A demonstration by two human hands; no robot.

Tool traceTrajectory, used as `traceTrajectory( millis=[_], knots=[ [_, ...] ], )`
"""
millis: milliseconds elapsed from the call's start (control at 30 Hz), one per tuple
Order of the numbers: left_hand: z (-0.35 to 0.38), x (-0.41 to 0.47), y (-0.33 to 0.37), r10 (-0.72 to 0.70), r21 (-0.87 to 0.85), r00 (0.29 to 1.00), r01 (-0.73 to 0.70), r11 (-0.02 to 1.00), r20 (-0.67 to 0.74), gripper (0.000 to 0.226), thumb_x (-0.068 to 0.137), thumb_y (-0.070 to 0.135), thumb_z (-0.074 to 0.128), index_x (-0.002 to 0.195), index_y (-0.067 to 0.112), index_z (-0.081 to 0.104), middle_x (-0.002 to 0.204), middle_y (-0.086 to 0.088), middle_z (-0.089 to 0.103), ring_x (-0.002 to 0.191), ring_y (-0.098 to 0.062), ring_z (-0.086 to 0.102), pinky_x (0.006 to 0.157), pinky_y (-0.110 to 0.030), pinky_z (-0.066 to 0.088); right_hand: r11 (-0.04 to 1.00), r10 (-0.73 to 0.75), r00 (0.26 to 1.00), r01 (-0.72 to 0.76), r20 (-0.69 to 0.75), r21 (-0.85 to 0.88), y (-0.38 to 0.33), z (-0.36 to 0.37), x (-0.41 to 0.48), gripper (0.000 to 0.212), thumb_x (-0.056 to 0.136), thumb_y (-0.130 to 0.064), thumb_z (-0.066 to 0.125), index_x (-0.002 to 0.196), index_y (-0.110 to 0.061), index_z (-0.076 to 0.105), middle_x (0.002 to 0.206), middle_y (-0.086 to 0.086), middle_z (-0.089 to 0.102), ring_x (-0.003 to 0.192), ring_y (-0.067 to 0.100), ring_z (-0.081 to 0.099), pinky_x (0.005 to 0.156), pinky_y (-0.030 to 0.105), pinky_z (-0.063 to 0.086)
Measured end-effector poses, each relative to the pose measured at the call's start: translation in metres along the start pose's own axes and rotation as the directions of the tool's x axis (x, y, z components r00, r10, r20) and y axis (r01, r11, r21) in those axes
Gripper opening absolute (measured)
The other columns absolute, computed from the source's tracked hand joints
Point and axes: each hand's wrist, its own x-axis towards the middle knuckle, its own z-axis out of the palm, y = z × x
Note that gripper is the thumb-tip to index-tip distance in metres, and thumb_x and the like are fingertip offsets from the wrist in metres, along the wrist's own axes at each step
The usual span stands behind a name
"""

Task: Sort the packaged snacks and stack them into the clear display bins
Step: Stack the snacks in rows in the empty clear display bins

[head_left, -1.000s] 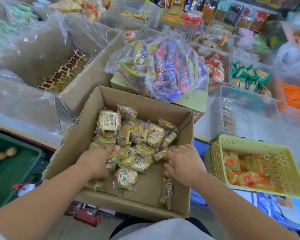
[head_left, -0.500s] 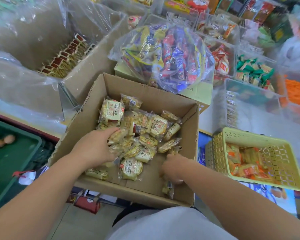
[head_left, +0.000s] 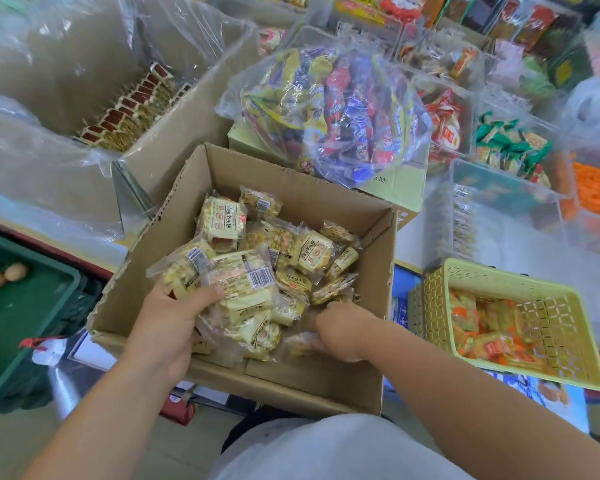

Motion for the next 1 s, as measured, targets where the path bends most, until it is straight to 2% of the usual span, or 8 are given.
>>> traceTrajectory(
  millis=[167, 300, 433, 600, 700, 767, 900, 1000],
  knots=[
    [0.02, -0.006, 0.002, -0.088, -0.298, 0.996, 0.09, 0.95, 0.021, 0.059, 0.076, 0.008, 0.075, 0.131, 0.009, 0.055, 0.079, -0.005, 0.071, 0.053, -0.013, 0.065, 0.051, -0.029, 0.057, 0.826, 0.139, 0.935, 0.072, -0.326, 0.559, 0.034, -0.022, -0.043, 0.038, 0.107, -0.047, 0.038, 0.078, -0.024, 0.047, 0.076, 0.002, 0.056, 0.071, 0.02, 0.056, 0.063, 0.034, 0.046],
    [0.048, -0.015, -0.002, -0.1, -0.391, 0.992, 0.122, 0.912, 0.075, 0.038, 0.066, 0.016, 0.076, 0.101, 0.014, 0.064, 0.072, -0.002, 0.064, 0.058, -0.012, 0.061, 0.057, -0.028, 0.058, 0.25, 0.334, 0.864, 0.304, -0.376, 0.919, 0.057, -0.022, -0.078, 0.035, 0.105, -0.045, 0.046, 0.094, -0.024, 0.072, 0.09, -0.002, 0.076, 0.087, 0.018, 0.075, 0.075, 0.037, 0.064],
    [0.092, -0.032, -0.013, -0.072, -0.439, 0.986, 0.133, 0.889, 0.152, 0.028, 0.069, 0.012, 0.074, 0.096, 0.014, 0.066, 0.065, 0.002, 0.063, 0.051, -0.008, 0.058, 0.05, -0.021, 0.053, -0.164, 0.4, 0.844, 0.448, -0.356, 0.879, 0.071, -0.017, -0.101, 0.037, 0.1, -0.048, 0.048, 0.116, -0.028, 0.075, 0.114, 0.01, 0.076, 0.106, 0.028, 0.073, 0.078, 0.037, 0.062],
    [0.159, -0.059, -0.028, -0.044, -0.413, 0.978, 0.126, 0.902, 0.202, 0.018, 0.071, 0.007, 0.067, 0.064, 0.015, 0.081, 0.075, -0.009, 0.075, 0.058, -0.015, 0.07, 0.046, -0.023, 0.055, -0.265, 0.449, 0.797, 0.551, -0.405, 0.791, 0.109, -0.005, -0.122, 0.041, 0.101, -0.052, 0.046, 0.117, -0.029, 0.075, 0.118, 0.013, 0.074, 0.11, 0.033, 0.071, 0.08, 0.042, 0.062],
    [0.199, -0.077, -0.044, -0.043, -0.418, 0.976, 0.131, 0.899, 0.214, 0.019, 0.071, 0.004, 0.067, 0.075, 0.013, 0.083, 0.108, -0.023, 0.076, 0.094, -0.038, 0.075, 0.07, -0.051, 0.065, -0.257, 0.391, 0.809, 0.553, -0.438, 0.792, 0.142, 0.006, -0.144, 0.045, 0.097, -0.062, 0.044, 0.115, -0.034, 0.075, 0.118, 0.01, 0.075, 0.109, 0.031, 0.072, 0.077, 0.037, 0.062],
    [0.227, -0.089, -0.058, -0.029, -0.421, 0.972, 0.127, 0.898, 0.232, 0.025, 0.073, 0.004, 0.063, 0.087, 0.008, 0.083, 0.113, -0.025, 0.074, 0.101, -0.047, 0.073, 0.073, -0.069, 0.058, -0.225, 0.324, 0.813, 0.564, -0.485, 0.795, 0.165, 0.016, -0.161, 0.045, 0.091, -0.069, 0.054, 0.118, -0.038, 0.072, 0.12, 0.005, 0.074, 0.109, 0.028, 0.072, 0.079, 0.035, 0.062],
    [0.289, -0.11, -0.093, -0.062, -0.404, 0.963, 0.169, 0.899, 0.264, 0.03, 0.073, 0.004, 0.06, 0.095, -0.002, 0.08, 0.117, -0.032, 0.071, 0.101, -0.053, 0.07, 0.074, -0.071, 0.056, -0.2, 0.261, 0.809, 0.579, -0.527, 0.79, 0.211, 0.043, -0.186, 0.022, 0.096, -0.043, 0.062, 0.115, -0.039, 0.072, 0.12, 0.002, 0.074, 0.108, 0.026, 0.072, 0.081, 0.034, 0.062],
    [0.332, -0.122, -0.114, -0.09, -0.389, 0.951, 0.205, 0.898, 0.295, 0.033, 0.063, 0.006, 0.07, 0.093, 0.0, 0.081, 0.118, -0.032, 0.07, 0.102, -0.053, 0.07, 0.073, -0.069, 0.056, -0.229, 0.277, 0.798, 0.595, -0.535, 0.77, 0.238, 0.063, -0.202, 0.029, 0.094, -0.042, 0.063, 0.121, -0.051, 0.063, 0.122, -0.004, 0.073, 0.105, 0.026, 0.073, 0.075, 0.03, 0.062]
  ],
)
